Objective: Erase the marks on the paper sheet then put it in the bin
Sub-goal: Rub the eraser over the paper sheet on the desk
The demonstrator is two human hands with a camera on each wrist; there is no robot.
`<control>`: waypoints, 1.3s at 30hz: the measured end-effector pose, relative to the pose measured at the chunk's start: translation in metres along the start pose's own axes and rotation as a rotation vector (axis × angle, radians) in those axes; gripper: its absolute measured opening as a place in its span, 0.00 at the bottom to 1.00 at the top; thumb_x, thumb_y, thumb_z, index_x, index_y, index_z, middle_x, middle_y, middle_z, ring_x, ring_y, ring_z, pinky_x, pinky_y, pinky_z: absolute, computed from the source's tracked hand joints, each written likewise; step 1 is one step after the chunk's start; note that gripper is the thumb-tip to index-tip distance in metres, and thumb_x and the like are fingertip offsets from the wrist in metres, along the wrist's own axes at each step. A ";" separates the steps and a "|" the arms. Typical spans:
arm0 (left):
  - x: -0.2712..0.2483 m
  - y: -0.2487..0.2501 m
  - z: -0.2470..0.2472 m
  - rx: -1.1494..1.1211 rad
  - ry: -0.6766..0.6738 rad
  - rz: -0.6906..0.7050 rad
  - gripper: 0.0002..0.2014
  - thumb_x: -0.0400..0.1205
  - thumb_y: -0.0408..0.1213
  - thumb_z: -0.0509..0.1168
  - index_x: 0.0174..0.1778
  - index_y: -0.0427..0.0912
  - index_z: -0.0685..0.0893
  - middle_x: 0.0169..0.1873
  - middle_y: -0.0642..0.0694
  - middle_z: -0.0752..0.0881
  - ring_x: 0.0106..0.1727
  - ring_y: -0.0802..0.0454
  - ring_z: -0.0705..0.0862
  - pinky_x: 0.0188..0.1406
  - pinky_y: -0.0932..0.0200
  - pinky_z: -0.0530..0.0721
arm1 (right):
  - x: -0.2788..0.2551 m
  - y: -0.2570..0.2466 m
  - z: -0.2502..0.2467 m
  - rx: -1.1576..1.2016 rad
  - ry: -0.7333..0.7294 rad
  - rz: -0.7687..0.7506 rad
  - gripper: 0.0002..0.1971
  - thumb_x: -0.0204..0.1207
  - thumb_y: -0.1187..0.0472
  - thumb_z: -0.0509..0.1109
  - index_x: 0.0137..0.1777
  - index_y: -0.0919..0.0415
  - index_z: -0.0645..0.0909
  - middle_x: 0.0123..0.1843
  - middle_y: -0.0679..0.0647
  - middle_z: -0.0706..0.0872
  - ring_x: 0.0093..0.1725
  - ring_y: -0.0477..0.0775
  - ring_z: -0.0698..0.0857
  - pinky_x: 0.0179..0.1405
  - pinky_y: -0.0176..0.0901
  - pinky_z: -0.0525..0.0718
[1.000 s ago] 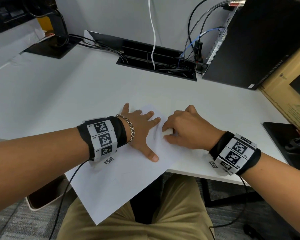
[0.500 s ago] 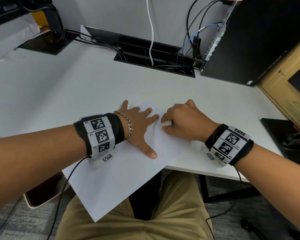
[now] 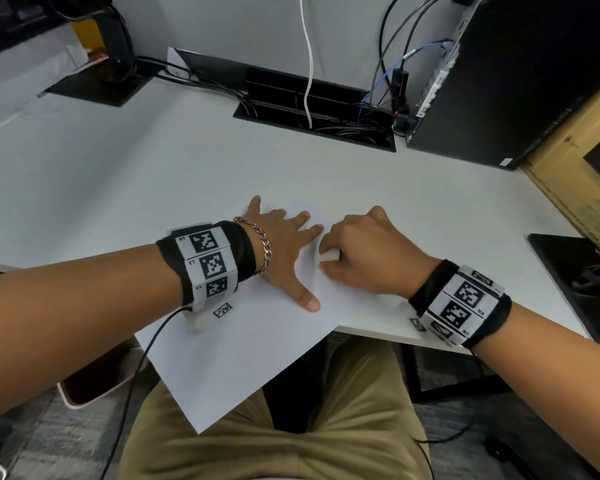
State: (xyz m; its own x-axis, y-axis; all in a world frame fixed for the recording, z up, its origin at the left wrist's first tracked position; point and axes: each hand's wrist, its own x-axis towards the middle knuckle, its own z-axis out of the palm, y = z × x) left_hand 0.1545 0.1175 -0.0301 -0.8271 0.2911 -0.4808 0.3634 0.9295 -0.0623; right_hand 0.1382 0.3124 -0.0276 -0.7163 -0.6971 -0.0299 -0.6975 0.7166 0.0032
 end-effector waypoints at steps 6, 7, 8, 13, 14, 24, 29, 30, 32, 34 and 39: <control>-0.001 0.001 -0.002 0.007 0.001 -0.001 0.71 0.60 0.92 0.59 0.91 0.61 0.34 0.93 0.52 0.38 0.93 0.38 0.48 0.84 0.20 0.37 | -0.006 0.008 -0.008 0.069 -0.028 0.060 0.13 0.80 0.43 0.66 0.59 0.42 0.87 0.46 0.39 0.87 0.53 0.47 0.83 0.59 0.52 0.68; -0.001 0.001 -0.002 0.010 0.001 -0.001 0.71 0.60 0.92 0.59 0.91 0.61 0.34 0.93 0.52 0.38 0.93 0.38 0.48 0.84 0.21 0.37 | -0.006 0.014 -0.010 0.106 -0.002 0.101 0.14 0.80 0.42 0.67 0.60 0.43 0.88 0.49 0.39 0.88 0.55 0.48 0.85 0.62 0.54 0.72; -0.002 0.001 -0.002 0.011 -0.001 -0.003 0.71 0.60 0.92 0.58 0.92 0.61 0.34 0.93 0.52 0.38 0.93 0.38 0.48 0.84 0.21 0.36 | -0.008 0.018 -0.013 0.151 0.030 0.134 0.14 0.80 0.42 0.67 0.59 0.44 0.88 0.50 0.40 0.89 0.55 0.50 0.86 0.64 0.56 0.76; 0.001 0.001 0.000 -0.009 0.019 -0.047 0.72 0.60 0.94 0.51 0.92 0.56 0.35 0.93 0.47 0.39 0.92 0.35 0.47 0.84 0.21 0.34 | -0.027 0.026 -0.016 0.257 0.067 0.201 0.09 0.79 0.46 0.73 0.53 0.47 0.90 0.48 0.41 0.90 0.48 0.46 0.87 0.55 0.51 0.85; 0.003 0.002 0.001 -0.007 0.027 -0.069 0.72 0.59 0.95 0.50 0.93 0.55 0.35 0.93 0.46 0.41 0.92 0.35 0.48 0.84 0.21 0.34 | -0.031 0.025 -0.015 0.253 0.045 0.204 0.10 0.79 0.46 0.73 0.54 0.47 0.90 0.48 0.41 0.90 0.48 0.46 0.87 0.55 0.50 0.86; 0.011 -0.001 -0.016 -0.005 0.054 -0.101 0.68 0.63 0.92 0.52 0.93 0.52 0.50 0.91 0.44 0.52 0.90 0.34 0.51 0.87 0.25 0.42 | -0.025 0.034 -0.003 0.229 -0.047 0.179 0.13 0.80 0.48 0.73 0.63 0.45 0.89 0.53 0.38 0.87 0.53 0.45 0.82 0.54 0.42 0.81; 0.027 -0.014 -0.014 -0.088 -0.003 0.092 0.67 0.64 0.89 0.62 0.92 0.62 0.36 0.92 0.55 0.38 0.93 0.41 0.43 0.89 0.30 0.42 | -0.015 0.051 -0.011 0.242 -0.158 0.074 0.12 0.80 0.46 0.74 0.62 0.41 0.89 0.46 0.31 0.82 0.46 0.33 0.79 0.48 0.31 0.75; 0.029 -0.015 -0.011 -0.088 -0.001 0.095 0.68 0.63 0.89 0.61 0.92 0.61 0.37 0.92 0.56 0.38 0.93 0.42 0.44 0.90 0.30 0.44 | -0.014 0.053 -0.013 0.240 -0.181 0.061 0.13 0.80 0.45 0.74 0.62 0.42 0.89 0.48 0.33 0.84 0.46 0.32 0.79 0.48 0.31 0.75; 0.030 -0.015 -0.006 -0.073 0.019 0.092 0.69 0.63 0.90 0.60 0.93 0.57 0.38 0.93 0.55 0.39 0.93 0.43 0.46 0.90 0.32 0.46 | -0.010 0.056 -0.017 0.233 -0.208 0.054 0.13 0.80 0.44 0.74 0.61 0.42 0.89 0.51 0.35 0.88 0.46 0.34 0.80 0.50 0.32 0.77; 0.027 -0.013 -0.002 -0.067 0.032 0.080 0.69 0.64 0.89 0.60 0.93 0.54 0.38 0.93 0.55 0.39 0.93 0.42 0.45 0.90 0.34 0.45 | -0.002 0.057 -0.017 0.224 -0.187 0.069 0.13 0.79 0.42 0.73 0.61 0.42 0.89 0.53 0.36 0.89 0.48 0.37 0.82 0.53 0.38 0.82; 0.023 -0.011 -0.003 -0.094 0.008 0.059 0.70 0.66 0.88 0.61 0.93 0.53 0.35 0.92 0.56 0.36 0.93 0.39 0.40 0.90 0.32 0.40 | 0.021 0.052 -0.012 0.194 -0.084 0.142 0.14 0.78 0.42 0.70 0.60 0.43 0.88 0.54 0.41 0.90 0.54 0.47 0.86 0.55 0.52 0.87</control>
State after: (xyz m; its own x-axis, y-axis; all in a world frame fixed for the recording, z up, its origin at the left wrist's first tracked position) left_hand 0.1303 0.1147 -0.0377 -0.8088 0.3478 -0.4742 0.3702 0.9277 0.0489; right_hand 0.0867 0.3346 -0.0162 -0.7970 -0.5909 -0.1254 -0.5677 0.8036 -0.1787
